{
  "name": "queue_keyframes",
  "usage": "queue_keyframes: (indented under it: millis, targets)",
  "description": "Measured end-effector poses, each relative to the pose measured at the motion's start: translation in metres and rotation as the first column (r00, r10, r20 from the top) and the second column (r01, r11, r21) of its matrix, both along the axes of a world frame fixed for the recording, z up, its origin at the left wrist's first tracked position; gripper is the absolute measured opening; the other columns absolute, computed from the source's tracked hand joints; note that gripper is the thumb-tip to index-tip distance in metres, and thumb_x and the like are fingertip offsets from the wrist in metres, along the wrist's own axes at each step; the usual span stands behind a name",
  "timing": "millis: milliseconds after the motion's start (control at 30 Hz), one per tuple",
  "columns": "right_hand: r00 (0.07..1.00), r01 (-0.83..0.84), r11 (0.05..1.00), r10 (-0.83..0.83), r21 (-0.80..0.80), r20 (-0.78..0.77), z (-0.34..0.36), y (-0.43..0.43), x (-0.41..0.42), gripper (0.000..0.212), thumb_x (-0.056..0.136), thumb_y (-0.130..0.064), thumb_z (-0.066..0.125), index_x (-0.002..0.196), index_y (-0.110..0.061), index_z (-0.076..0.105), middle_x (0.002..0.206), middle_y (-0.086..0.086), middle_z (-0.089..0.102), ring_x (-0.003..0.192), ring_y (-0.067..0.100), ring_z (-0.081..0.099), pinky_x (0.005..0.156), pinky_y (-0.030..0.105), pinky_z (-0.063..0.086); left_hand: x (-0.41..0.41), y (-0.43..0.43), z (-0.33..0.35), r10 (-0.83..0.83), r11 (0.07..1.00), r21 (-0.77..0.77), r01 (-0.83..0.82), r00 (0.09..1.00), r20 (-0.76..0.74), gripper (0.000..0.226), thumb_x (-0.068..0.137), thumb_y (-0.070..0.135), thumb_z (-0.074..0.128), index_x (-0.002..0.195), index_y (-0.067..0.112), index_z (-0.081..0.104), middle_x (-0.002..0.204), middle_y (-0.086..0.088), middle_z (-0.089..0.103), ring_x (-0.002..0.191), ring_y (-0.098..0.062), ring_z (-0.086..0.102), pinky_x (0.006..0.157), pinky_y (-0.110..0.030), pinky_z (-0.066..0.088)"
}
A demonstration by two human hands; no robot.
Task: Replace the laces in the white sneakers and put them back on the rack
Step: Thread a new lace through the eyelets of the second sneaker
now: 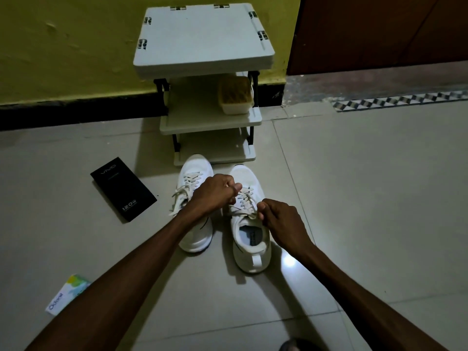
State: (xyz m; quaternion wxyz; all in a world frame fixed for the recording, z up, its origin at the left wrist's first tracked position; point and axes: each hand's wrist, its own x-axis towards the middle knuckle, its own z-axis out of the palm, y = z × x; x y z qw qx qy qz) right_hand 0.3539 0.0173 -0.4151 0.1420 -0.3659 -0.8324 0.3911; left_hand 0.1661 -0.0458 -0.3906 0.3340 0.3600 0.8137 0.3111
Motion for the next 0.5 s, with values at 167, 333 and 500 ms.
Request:
queue_keyframes:
  millis: [167,333,500]
  targets:
    - [1.0,0.014,1.0,-0.014,0.027,0.015,0.0,-0.001,0.003,0.05,0.094,-0.055,0.03,0.071,-0.018,0.052,0.06,-0.003,0.057,0.062,0.015,0.057,0.058,0.037,0.042,0.001,0.0,0.004,-0.012,0.999,-0.042,0.009,0.997,-0.073,0.032,0.08,0.05,0.053,0.068,0.022,0.062,0.062,0.01,0.07,0.075,-0.014,0.07,0.086,-0.046,0.054]
    - [0.996,0.038,0.998,-0.041,0.05,0.08,-0.009,-0.002,0.002,0.051,0.096,-0.056,0.031,0.07,-0.018,0.052,0.059,-0.005,0.056,0.061,0.013,0.056,0.056,0.033,0.04,0.009,0.003,0.005,-0.02,0.993,-0.119,-0.003,0.982,-0.19,0.031,0.091,0.046,0.055,0.069,0.024,0.058,0.071,0.01,0.072,0.08,-0.015,0.069,0.085,-0.036,0.053]
    - [0.998,-0.064,0.952,0.062,-0.299,-0.018,0.018,0.012,0.0,0.038,0.103,-0.029,0.046,0.073,-0.02,0.066,0.064,-0.007,0.064,0.057,0.0,0.055,0.063,0.022,0.041,0.011,-0.01,0.006,-0.037,0.997,-0.075,0.033,0.998,-0.048,0.027,0.094,0.045,0.052,0.079,0.024,0.059,0.07,0.007,0.073,0.072,-0.018,0.07,0.078,-0.039,0.056]
